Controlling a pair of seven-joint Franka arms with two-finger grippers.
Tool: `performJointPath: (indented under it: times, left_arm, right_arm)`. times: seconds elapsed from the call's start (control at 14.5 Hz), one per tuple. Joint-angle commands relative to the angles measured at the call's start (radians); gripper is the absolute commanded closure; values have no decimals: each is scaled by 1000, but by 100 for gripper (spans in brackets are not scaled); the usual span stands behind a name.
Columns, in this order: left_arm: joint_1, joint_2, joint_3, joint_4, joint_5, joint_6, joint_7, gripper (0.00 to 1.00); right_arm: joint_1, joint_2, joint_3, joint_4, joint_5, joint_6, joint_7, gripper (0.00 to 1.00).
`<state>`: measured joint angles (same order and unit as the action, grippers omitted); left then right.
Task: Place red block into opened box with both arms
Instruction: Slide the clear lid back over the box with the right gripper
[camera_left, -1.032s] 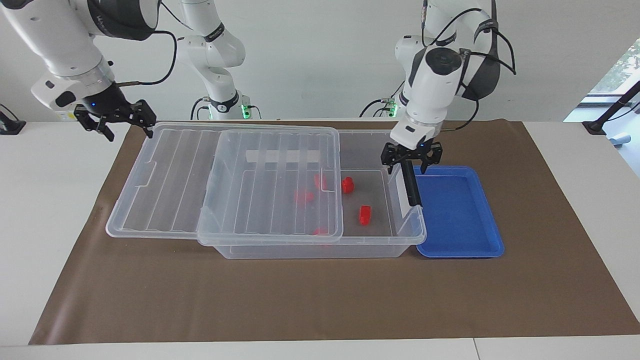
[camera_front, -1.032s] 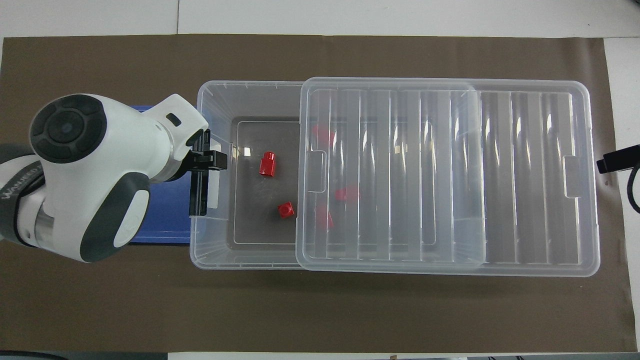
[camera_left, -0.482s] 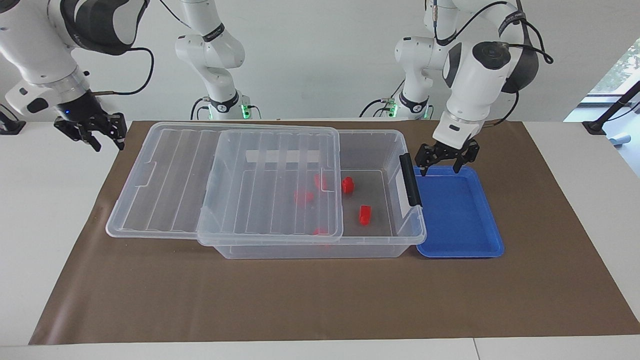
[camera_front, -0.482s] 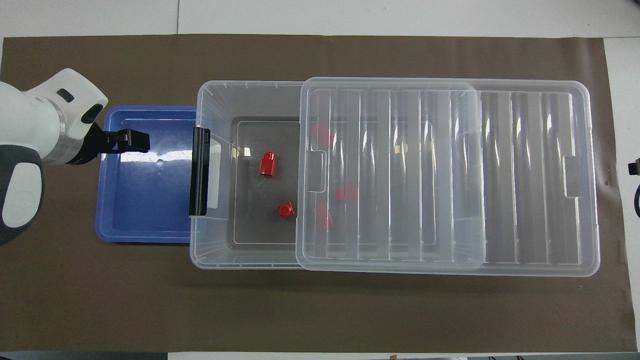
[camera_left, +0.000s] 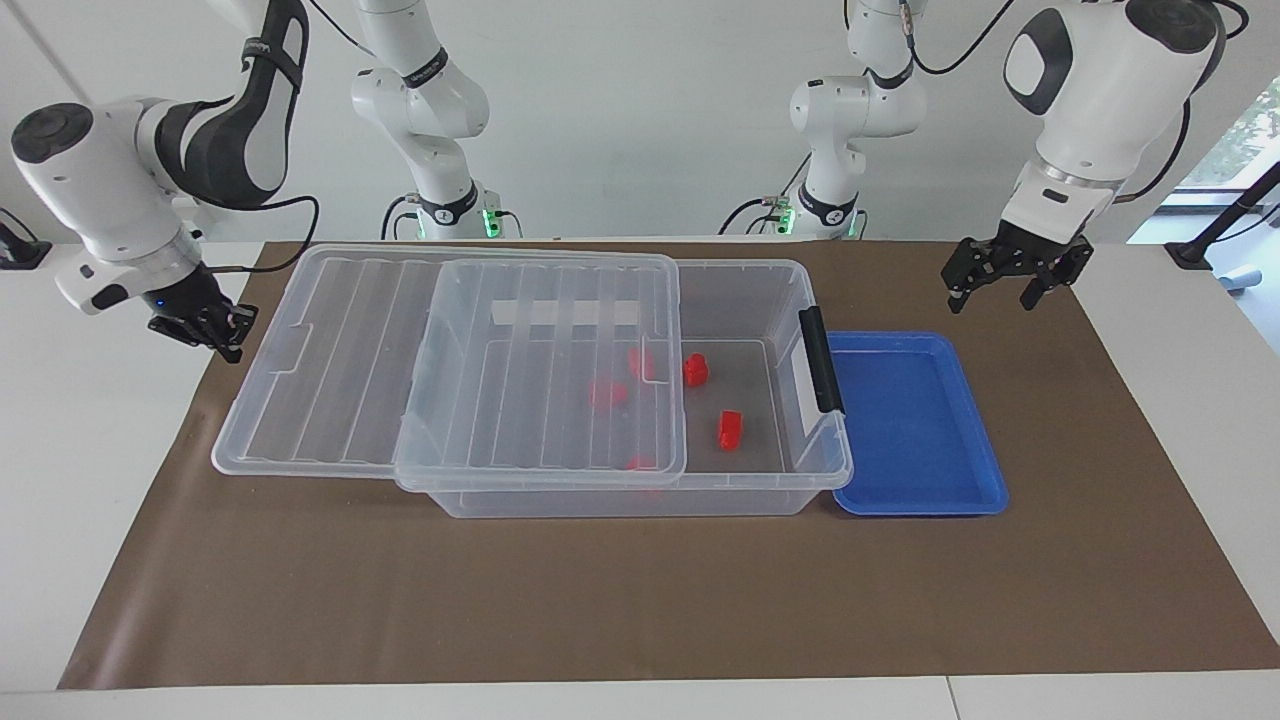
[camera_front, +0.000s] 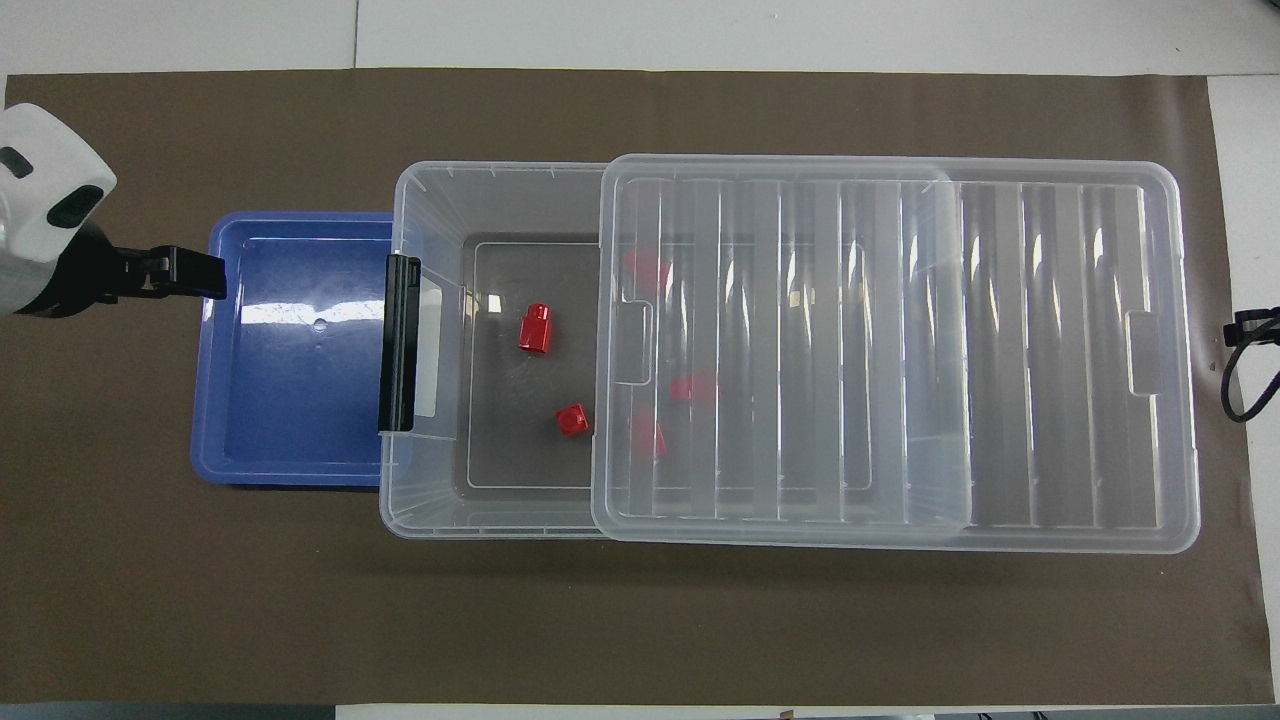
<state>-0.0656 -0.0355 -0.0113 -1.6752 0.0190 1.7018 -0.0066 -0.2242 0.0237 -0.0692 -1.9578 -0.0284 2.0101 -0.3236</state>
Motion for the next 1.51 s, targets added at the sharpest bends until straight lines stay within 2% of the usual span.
performJointPath:
  times: [0.0, 0.34, 0.55, 0.89, 1.45]
  left_arm:
    - [29, 9, -7, 60, -17, -86, 48, 0]
    - [29, 3, -6, 58, -22, -135, 48, 0]
    - [30, -21, -7, 16, -22, -125, 48, 0]
    - [47, -18, -6, 20, -24, -111, 48, 0]
    - [38, -20, -13, 15, -22, -116, 43, 0]
  right_arm:
    - [0, -22, 5, -30, 5, 15, -23, 100]
    - [55, -22, 9, -27, 5, 3, 40, 100]
    - [74, -24, 22, -29, 7, -5, 89, 100]
    - [177, -25, 22, -29, 7, -11, 239, 100]
    - [244, -28, 23, -30, 27, -21, 330, 100]
